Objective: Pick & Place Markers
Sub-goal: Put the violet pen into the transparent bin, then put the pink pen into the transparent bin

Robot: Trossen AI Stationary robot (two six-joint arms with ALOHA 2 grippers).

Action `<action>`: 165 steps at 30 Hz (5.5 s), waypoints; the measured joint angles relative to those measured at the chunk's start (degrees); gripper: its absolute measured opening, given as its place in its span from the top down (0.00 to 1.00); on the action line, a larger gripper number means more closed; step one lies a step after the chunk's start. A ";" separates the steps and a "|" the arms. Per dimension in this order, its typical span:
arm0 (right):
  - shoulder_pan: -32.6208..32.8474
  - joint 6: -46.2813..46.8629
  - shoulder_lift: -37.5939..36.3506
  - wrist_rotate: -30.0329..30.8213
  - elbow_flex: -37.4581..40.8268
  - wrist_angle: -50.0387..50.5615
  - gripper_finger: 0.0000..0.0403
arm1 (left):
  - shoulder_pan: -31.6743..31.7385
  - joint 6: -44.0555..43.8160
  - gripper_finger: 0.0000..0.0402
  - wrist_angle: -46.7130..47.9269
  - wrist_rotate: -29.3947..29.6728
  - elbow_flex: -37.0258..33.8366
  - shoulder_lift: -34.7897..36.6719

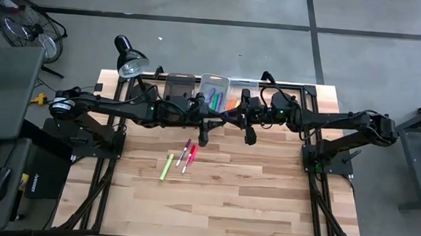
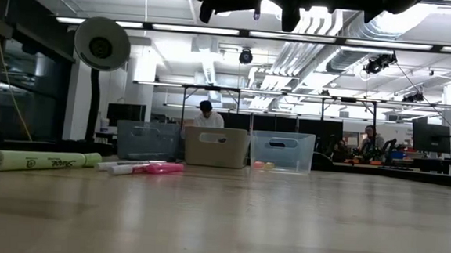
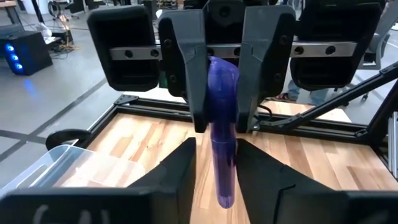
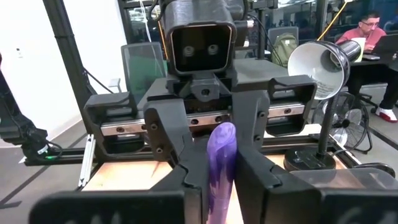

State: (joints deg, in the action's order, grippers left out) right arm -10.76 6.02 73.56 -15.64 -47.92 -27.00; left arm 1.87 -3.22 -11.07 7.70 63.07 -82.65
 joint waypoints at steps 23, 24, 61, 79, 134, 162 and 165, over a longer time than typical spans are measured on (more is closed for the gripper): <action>-4.03 -1.02 0.00 5.27 0.00 5.12 0.88 | 0.00 0.16 0.57 15.22 2.31 -0.23 7.92; -4.58 -1.00 0.00 5.59 0.00 5.83 0.88 | 0.00 -0.46 0.57 15.58 2.35 -0.02 8.43; -23.00 19.98 12.67 17.52 0.00 21.45 0.88 | -6.48 -32.63 0.57 15.60 2.82 -32.86 43.44; -22.75 40.22 17.31 20.38 0.00 24.26 0.87 | -12.52 -32.03 0.57 21.81 8.50 -35.73 53.59; -13.44 15.77 5.93 15.30 -0.04 21.53 0.73 | -12.48 -27.28 0.57 24.72 3.18 -35.74 55.78; 12.38 16.20 4.72 32.07 -0.02 24.29 0.73 | -12.39 -29.53 0.57 24.46 3.83 -35.74 49.04; 12.31 25.87 2.80 33.91 -0.02 28.92 0.73 | -12.39 -30.98 0.57 24.07 3.87 -35.74 42.93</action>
State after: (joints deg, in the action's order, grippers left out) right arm 1.54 31.88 76.36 18.27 -47.94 1.92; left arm -10.52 -34.21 12.99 11.56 27.33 -39.72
